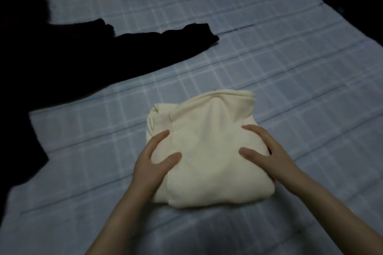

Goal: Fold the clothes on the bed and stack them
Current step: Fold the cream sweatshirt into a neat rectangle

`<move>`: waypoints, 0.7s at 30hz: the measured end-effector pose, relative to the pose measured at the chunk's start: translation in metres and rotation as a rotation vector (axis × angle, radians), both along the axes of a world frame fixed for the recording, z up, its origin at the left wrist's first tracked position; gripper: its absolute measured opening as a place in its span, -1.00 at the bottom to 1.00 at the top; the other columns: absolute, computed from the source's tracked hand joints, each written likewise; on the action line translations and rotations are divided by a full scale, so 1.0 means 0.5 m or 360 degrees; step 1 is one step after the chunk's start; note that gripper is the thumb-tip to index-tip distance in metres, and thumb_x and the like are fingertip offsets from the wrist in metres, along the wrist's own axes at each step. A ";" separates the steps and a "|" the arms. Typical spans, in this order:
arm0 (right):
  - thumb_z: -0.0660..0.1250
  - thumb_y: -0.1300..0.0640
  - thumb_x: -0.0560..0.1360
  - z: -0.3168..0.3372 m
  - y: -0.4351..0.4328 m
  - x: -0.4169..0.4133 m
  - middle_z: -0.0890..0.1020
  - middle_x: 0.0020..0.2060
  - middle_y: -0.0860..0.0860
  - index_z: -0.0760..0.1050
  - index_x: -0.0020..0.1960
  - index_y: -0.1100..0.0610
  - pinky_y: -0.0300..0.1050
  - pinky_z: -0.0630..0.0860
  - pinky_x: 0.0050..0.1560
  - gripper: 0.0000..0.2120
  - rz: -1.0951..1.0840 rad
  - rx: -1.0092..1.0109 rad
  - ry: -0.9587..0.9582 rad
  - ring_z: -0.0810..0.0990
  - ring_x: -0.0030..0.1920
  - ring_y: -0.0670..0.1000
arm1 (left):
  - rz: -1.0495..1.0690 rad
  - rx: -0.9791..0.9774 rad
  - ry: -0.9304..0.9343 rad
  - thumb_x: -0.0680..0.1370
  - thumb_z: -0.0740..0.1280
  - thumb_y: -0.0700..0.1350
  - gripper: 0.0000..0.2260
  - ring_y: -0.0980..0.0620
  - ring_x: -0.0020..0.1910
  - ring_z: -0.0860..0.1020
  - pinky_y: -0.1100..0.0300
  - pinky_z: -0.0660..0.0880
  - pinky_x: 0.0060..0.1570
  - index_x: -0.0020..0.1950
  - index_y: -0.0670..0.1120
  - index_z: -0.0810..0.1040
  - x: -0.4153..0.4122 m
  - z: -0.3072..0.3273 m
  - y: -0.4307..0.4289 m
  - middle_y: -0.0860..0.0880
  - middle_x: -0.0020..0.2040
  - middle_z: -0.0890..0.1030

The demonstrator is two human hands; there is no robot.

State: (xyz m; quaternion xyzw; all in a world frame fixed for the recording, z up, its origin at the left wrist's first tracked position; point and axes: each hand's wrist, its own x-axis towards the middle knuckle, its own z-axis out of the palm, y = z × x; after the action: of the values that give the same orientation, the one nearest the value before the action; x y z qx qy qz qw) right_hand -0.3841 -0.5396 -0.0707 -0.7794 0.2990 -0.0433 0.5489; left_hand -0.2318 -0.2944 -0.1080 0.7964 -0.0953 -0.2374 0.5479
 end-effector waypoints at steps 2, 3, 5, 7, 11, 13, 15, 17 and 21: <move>0.47 -0.17 0.23 -0.004 -0.025 -0.030 0.48 0.21 -0.40 0.47 0.25 -0.24 -0.60 0.37 -0.04 -0.42 -0.0048 0.0075 -0.0033 0.47 0.15 -0.41 | 0.0038 -0.0043 -0.0015 0.36 0.57 -0.15 -0.51 0.61 -0.02 0.43 0.66 0.34 -0.12 0.20 0.21 0.57 -0.022 -0.001 -0.030 0.40 0.10 0.51; 0.52 -0.18 0.25 0.000 -0.047 -0.041 0.50 0.20 -0.41 0.48 0.23 -0.26 -0.59 0.38 -0.05 -0.43 -0.0064 0.0089 -0.0053 0.46 0.14 -0.44 | 0.0056 -0.0072 -0.0019 0.37 0.57 -0.17 -0.52 0.59 0.00 0.45 0.65 0.35 -0.12 0.20 0.20 0.58 -0.030 0.005 -0.051 0.39 0.10 0.53; 0.59 -0.16 0.28 0.017 -0.110 -0.056 0.52 0.17 -0.45 0.49 0.20 -0.32 -0.59 0.39 -0.06 -0.46 -0.0092 0.0061 -0.0114 0.47 0.12 -0.46 | 0.0069 -0.0132 -0.0033 0.37 0.57 -0.18 -0.52 0.56 0.00 0.47 0.64 0.36 -0.14 0.19 0.20 0.59 -0.047 0.022 -0.109 0.37 0.09 0.56; 0.59 -0.13 0.28 0.046 -0.192 -0.072 0.50 0.14 -0.51 0.49 0.19 -0.34 -0.58 0.39 -0.07 -0.47 -0.0100 0.0027 -0.0154 0.48 0.09 -0.47 | 0.0063 -0.0191 -0.0049 0.34 0.59 -0.12 -0.52 0.55 -0.01 0.48 0.64 0.37 -0.15 0.18 0.22 0.59 -0.064 0.046 -0.191 0.38 0.07 0.57; 0.50 -0.10 0.28 0.107 -0.401 -0.109 0.48 0.11 -0.56 0.48 0.22 -0.30 -0.59 0.40 -0.08 -0.47 -0.0123 -0.0050 -0.0200 0.47 0.07 -0.49 | 0.0030 -0.0244 -0.0112 0.25 0.49 0.04 -0.48 0.53 0.04 0.47 0.59 0.39 -0.09 0.22 0.20 0.58 -0.091 0.099 -0.413 0.39 0.10 0.55; 0.47 -0.12 0.29 0.135 -0.524 -0.125 0.46 0.18 -0.49 0.46 0.23 -0.32 -0.58 0.40 -0.08 -0.48 -0.0105 -0.0090 -0.0190 0.46 0.08 -0.49 | 0.0036 -0.0292 -0.0124 0.26 0.49 0.04 -0.48 0.53 0.06 0.47 0.53 0.40 -0.01 0.23 0.19 0.58 -0.108 0.117 -0.534 0.39 0.11 0.55; 0.47 -0.17 0.30 0.157 -0.651 -0.134 0.43 0.23 -0.45 0.44 0.21 -0.39 -0.58 0.40 -0.09 -0.49 -0.0067 -0.0153 -0.0172 0.44 0.10 -0.48 | 0.0057 -0.0333 -0.0114 0.27 0.49 0.05 -0.48 0.51 0.09 0.46 0.39 0.41 0.07 0.23 0.22 0.57 -0.124 0.131 -0.657 0.37 0.13 0.54; 0.53 -0.21 0.31 0.171 -0.774 -0.135 0.43 0.23 -0.44 0.44 0.19 -0.45 -0.58 0.41 -0.09 -0.49 -0.0026 -0.0179 -0.0168 0.44 0.11 -0.49 | 0.0093 -0.0389 -0.0117 0.27 0.50 0.05 -0.48 0.50 0.10 0.46 0.33 0.43 0.10 0.23 0.24 0.56 -0.133 0.137 -0.778 0.34 0.15 0.54; 0.51 -0.24 0.30 0.180 -1.006 -0.120 0.44 0.21 -0.40 0.44 0.24 -0.42 -0.41 0.51 -0.08 -0.46 0.0054 -0.0099 -0.0118 0.51 0.10 -0.37 | 0.0166 -0.0484 -0.0210 0.37 0.56 -0.09 -0.51 0.58 -0.02 0.45 0.61 0.37 -0.04 0.27 0.15 0.57 -0.142 0.125 -1.007 0.40 0.07 0.51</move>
State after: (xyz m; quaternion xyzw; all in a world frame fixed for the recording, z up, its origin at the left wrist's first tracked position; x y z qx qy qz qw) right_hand -0.4439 -1.0423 0.0193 -0.7990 0.2635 -0.0722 0.5357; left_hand -0.3029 -0.7981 -0.0456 0.7221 -0.1244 -0.1387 0.6662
